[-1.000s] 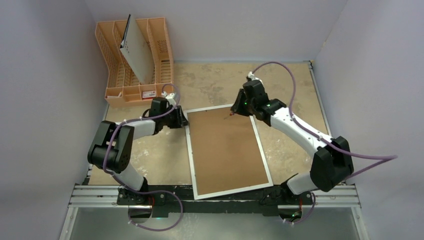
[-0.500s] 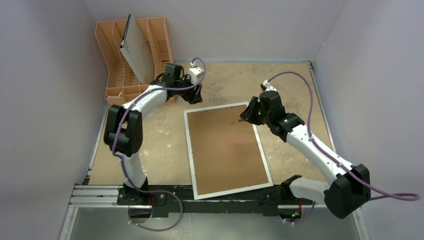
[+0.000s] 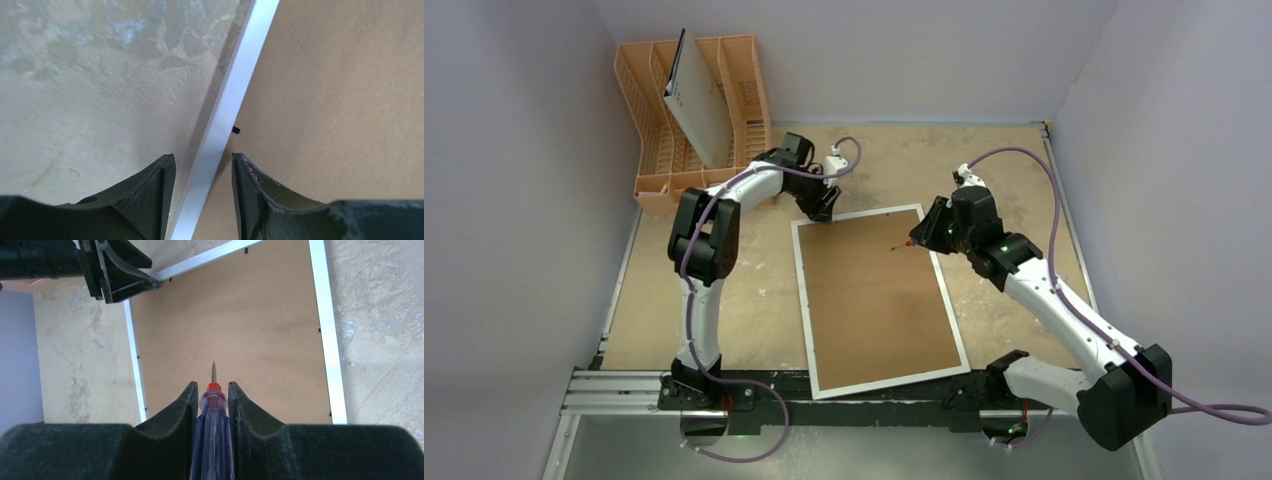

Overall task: Take the photo out of the frame
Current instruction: Adjust the photo frame at the center of the board.

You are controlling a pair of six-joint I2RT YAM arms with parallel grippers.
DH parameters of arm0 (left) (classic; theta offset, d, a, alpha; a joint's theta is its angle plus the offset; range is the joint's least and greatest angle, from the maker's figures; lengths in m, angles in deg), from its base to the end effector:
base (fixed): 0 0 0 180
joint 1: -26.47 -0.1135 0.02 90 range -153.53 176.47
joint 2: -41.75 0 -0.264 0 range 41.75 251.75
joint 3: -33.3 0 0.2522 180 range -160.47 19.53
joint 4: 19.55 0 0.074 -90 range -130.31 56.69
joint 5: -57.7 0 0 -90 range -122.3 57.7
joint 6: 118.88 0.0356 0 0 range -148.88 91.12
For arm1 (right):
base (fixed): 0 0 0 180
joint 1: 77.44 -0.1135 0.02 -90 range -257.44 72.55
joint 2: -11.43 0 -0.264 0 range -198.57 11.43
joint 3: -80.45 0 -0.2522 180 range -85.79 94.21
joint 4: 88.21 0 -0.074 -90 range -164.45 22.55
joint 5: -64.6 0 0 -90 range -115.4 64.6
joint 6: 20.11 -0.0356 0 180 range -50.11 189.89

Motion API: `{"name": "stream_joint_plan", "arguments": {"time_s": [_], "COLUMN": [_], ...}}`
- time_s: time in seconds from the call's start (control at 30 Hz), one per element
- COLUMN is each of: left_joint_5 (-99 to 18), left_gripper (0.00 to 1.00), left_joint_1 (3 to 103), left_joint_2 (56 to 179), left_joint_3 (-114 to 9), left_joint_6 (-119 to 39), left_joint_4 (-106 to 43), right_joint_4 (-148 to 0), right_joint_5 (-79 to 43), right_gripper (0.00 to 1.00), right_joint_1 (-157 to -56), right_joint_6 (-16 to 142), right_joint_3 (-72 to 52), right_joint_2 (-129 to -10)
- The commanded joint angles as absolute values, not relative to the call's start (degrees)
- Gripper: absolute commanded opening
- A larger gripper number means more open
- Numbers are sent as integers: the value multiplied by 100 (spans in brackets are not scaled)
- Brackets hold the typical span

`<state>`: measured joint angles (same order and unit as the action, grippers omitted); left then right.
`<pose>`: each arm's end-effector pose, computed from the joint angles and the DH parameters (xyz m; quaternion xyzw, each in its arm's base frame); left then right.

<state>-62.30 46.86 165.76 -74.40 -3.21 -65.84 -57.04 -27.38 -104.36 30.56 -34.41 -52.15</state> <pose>0.4231 -0.1762 0.1684 0.4235 0.8397 -0.2407 0.2401 0.2234 0.1120 0.3027 0.1020 0.8582 0.2623 0.4293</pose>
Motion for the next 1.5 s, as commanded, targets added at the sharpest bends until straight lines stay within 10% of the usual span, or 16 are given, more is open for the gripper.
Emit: {"name": "stream_joint_plan", "arguments": {"time_s": [0.0,0.57,1.03,1.47], "left_joint_5": [-6063,-5826,-4858,-4575], "left_gripper": [47,45,1,0], "left_joint_1": [4695,4853,4741,3931], "left_joint_2": [16711,16902,17108,16639], "left_joint_3": [-7803,-7734,-7062,-6211], "left_joint_6": [48,465,-534,-1858], "left_joint_4": [-6730,-7003,-6905,-6192], "right_joint_4": [-5707,-5846,-5880,-5841], "right_joint_5": [-2672,-2549,-2484,-2528], "right_gripper": [0,0,0,0], "right_joint_1": [-10391,-10382,-10366,-10309], "right_joint_6": [3121,3114,3147,3140], "right_joint_3": [-3481,-3554,-3553,-3513], "right_joint_2": [-5134,-5291,-5343,-5327]}}
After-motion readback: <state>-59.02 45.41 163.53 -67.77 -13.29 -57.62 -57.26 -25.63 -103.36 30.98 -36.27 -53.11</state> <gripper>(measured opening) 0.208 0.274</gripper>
